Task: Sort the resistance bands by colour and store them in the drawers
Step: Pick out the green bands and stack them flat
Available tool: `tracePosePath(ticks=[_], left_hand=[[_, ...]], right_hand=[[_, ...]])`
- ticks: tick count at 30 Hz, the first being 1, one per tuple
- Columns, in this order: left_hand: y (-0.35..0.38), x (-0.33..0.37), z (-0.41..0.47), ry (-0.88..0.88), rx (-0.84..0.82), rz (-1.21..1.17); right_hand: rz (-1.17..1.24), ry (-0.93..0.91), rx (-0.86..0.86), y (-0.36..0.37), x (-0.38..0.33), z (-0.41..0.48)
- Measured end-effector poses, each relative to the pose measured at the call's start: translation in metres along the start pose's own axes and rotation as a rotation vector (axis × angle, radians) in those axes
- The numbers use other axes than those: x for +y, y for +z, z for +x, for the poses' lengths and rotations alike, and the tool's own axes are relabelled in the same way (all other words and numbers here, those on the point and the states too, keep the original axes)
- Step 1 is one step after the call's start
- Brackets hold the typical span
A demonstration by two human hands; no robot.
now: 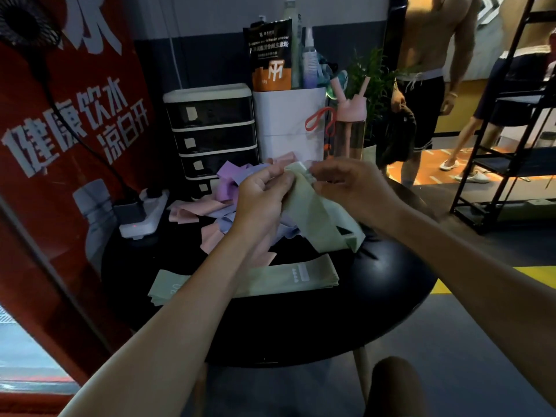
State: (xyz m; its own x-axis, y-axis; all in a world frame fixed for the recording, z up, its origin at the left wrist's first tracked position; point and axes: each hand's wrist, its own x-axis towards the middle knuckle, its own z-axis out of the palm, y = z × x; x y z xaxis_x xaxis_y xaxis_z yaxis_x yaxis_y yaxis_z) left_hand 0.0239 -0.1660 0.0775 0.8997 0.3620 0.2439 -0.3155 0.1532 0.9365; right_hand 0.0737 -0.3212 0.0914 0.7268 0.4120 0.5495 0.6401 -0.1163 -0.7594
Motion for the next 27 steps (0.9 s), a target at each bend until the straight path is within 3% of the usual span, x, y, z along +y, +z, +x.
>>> tracePosePath(ticks=[7,13,18,21,27], left_hand=[[0.004,0.009,-0.007,-0.085,-0.164,-0.091],[0.007,0.015,-0.007,0.049,-0.089,0.113],[0.002,0.016,-0.002,0.135,-0.121,0.307],[-0.001,0.018,0.0,0.192,-0.137,0.332],[-0.001,0.025,0.009,0.295,-0.013,0.302]], right_hand=[[-0.039,-0.041,0.099,0.002,0.003,0.0],[-0.103,-0.072,0.161,0.003,0.002,0.001],[-0.124,-0.093,0.243,0.0,-0.003,0.007],[-0.177,-0.082,0.243,-0.001,-0.002,0.011],[-0.192,-0.093,0.165,-0.002,-0.003,0.013]])
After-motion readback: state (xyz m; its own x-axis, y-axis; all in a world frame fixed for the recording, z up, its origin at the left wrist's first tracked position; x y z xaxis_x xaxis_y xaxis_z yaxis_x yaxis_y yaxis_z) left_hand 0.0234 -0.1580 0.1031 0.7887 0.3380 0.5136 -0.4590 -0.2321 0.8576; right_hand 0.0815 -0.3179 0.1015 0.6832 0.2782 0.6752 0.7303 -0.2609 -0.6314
